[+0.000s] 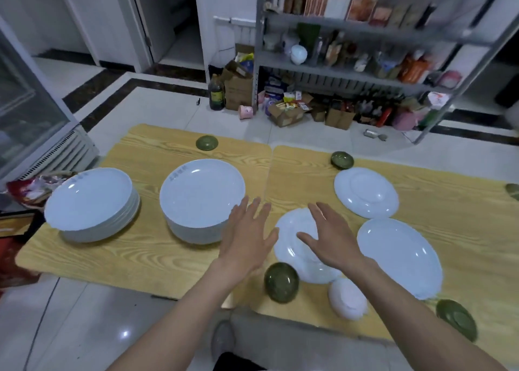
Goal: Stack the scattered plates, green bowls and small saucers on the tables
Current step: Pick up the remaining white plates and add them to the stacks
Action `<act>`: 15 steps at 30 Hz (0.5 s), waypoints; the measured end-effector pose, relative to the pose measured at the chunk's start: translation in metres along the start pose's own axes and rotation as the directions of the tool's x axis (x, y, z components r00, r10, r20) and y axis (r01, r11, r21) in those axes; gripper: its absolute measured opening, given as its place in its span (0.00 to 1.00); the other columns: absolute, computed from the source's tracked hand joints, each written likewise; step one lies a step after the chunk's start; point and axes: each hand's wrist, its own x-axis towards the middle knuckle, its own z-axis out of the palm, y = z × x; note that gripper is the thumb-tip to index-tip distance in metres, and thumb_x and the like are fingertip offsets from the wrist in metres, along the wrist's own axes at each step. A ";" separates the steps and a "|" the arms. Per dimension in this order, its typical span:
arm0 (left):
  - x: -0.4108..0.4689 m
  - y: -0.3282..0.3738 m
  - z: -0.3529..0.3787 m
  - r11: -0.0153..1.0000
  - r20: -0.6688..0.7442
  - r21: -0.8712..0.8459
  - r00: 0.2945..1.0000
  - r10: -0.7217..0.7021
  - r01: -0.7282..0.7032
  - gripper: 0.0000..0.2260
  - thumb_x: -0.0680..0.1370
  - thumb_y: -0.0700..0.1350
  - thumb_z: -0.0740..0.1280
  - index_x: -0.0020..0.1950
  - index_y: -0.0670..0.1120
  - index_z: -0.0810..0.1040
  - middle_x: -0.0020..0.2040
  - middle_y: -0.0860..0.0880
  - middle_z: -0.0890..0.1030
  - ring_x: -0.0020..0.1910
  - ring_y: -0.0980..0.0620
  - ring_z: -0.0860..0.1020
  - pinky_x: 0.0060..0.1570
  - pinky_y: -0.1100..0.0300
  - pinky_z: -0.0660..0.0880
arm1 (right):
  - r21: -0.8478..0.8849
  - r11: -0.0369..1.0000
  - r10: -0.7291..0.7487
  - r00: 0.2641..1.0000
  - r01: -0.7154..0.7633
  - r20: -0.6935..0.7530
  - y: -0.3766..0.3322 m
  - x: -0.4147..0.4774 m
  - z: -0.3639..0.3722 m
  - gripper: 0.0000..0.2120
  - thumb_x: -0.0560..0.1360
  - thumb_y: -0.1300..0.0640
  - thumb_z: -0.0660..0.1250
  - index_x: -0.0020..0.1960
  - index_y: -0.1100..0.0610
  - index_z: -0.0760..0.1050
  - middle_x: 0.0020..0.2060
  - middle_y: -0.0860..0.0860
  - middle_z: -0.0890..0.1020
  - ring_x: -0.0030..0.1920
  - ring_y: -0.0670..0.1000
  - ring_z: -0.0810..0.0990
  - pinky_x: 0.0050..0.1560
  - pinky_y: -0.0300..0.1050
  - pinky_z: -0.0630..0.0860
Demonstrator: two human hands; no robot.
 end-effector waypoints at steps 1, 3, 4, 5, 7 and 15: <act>0.001 0.021 0.002 0.998 0.011 0.052 0.999 0.047 -0.047 0.27 0.82 0.59 0.53 0.80 0.51 0.55 0.80 0.50 0.55 0.79 0.48 0.47 0.77 0.51 0.44 | -0.071 0.997 -0.001 1.000 -0.001 -0.026 0.016 -0.011 -0.008 0.35 0.80 0.40 0.60 0.80 0.54 0.52 0.79 0.54 0.53 0.79 0.54 0.52 0.76 0.50 0.53; 0.000 0.061 0.007 0.987 0.024 0.117 0.994 0.111 -0.113 0.28 0.82 0.60 0.53 0.80 0.51 0.54 0.80 0.49 0.54 0.79 0.48 0.47 0.77 0.51 0.43 | -0.151 0.988 0.013 0.998 -0.022 -0.059 0.048 -0.036 -0.023 0.35 0.80 0.39 0.58 0.80 0.54 0.51 0.79 0.54 0.54 0.79 0.54 0.51 0.76 0.51 0.51; -0.002 0.080 0.010 0.983 0.028 0.127 0.992 0.126 -0.129 0.28 0.82 0.60 0.52 0.80 0.51 0.54 0.80 0.49 0.54 0.79 0.48 0.47 0.76 0.51 0.43 | -0.155 0.987 0.032 0.998 -0.041 -0.059 0.063 -0.048 -0.029 0.35 0.80 0.39 0.58 0.80 0.54 0.51 0.79 0.54 0.53 0.79 0.54 0.49 0.77 0.52 0.50; -0.005 0.098 0.013 0.982 0.027 0.130 0.990 0.136 -0.138 0.28 0.82 0.60 0.52 0.80 0.51 0.53 0.80 0.49 0.53 0.79 0.48 0.46 0.76 0.51 0.44 | -0.150 0.987 0.053 0.997 -0.061 -0.053 0.078 -0.061 -0.034 0.35 0.81 0.39 0.57 0.80 0.54 0.49 0.80 0.54 0.51 0.79 0.54 0.47 0.77 0.53 0.48; -0.011 0.129 0.021 0.977 0.021 0.140 0.987 0.157 -0.158 0.28 0.82 0.60 0.52 0.80 0.51 0.53 0.80 0.49 0.53 0.80 0.48 0.46 0.77 0.52 0.44 | -0.161 0.983 0.083 0.996 -0.089 -0.040 0.106 -0.081 -0.042 0.35 0.81 0.40 0.56 0.80 0.54 0.47 0.80 0.54 0.48 0.80 0.54 0.45 0.78 0.53 0.45; -0.018 0.200 0.045 0.958 0.024 0.184 0.975 0.219 -0.220 0.28 0.82 0.60 0.52 0.79 0.50 0.56 0.80 0.48 0.55 0.80 0.46 0.48 0.77 0.50 0.44 | -0.289 0.949 0.108 0.991 -0.128 -0.084 0.173 -0.120 -0.060 0.35 0.81 0.39 0.53 0.81 0.54 0.45 0.80 0.55 0.49 0.79 0.55 0.47 0.77 0.56 0.46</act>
